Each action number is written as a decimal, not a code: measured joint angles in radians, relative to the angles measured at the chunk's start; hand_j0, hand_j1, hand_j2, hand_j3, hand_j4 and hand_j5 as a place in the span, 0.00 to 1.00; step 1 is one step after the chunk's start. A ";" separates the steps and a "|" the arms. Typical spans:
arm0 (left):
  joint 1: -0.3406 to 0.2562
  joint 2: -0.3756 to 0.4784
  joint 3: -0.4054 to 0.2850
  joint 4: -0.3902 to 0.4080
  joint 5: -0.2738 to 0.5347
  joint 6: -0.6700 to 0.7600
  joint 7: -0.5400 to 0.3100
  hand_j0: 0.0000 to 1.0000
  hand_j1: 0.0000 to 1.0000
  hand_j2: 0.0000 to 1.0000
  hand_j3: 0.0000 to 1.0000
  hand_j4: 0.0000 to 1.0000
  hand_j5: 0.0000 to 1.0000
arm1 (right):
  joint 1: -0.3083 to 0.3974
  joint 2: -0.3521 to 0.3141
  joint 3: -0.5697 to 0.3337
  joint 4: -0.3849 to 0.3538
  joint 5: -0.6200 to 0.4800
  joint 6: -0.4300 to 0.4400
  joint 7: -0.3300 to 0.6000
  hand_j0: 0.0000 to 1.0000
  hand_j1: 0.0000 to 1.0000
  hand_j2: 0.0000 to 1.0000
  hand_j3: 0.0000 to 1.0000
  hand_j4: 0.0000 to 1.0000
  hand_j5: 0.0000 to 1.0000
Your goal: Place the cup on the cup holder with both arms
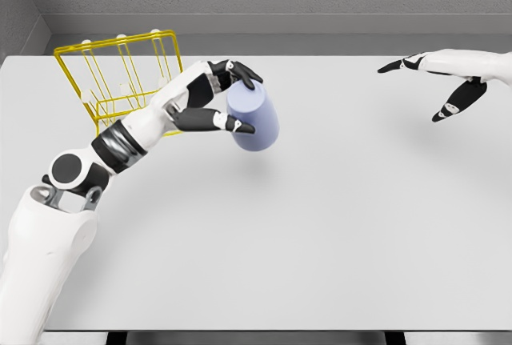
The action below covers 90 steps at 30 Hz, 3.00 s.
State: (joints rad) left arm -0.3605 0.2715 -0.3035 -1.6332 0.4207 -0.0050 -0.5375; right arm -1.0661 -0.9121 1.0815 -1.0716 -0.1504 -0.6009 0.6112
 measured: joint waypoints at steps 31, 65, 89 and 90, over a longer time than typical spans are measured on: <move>-0.120 0.045 0.080 0.013 0.000 0.000 0.000 0.39 0.39 0.39 0.39 0.39 0.39 | 0.000 0.002 0.000 0.001 -0.001 0.000 0.000 1.00 1.00 1.00 1.00 1.00 1.00; -0.164 0.193 0.131 0.068 0.063 0.002 -0.001 0.39 0.39 0.39 0.39 0.39 0.39 | 0.000 0.020 0.000 0.003 -0.001 0.000 0.000 1.00 1.00 1.00 1.00 1.00 1.00; -0.150 0.234 0.137 0.122 0.079 0.022 -0.002 0.39 0.39 0.39 0.39 0.39 0.39 | 0.002 0.033 0.001 0.003 -0.001 0.000 0.000 1.00 1.00 1.00 1.00 1.00 1.00; -0.150 0.234 0.136 0.122 0.079 0.022 -0.002 0.39 0.39 0.39 0.39 0.39 0.39 | 0.002 0.033 0.001 0.003 -0.001 0.000 0.000 1.00 1.00 1.00 1.00 1.00 1.00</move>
State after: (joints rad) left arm -0.5108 0.5057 -0.1675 -1.5107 0.4993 0.0172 -0.5392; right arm -1.0646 -0.8787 1.0822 -1.0689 -0.1515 -0.6009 0.6112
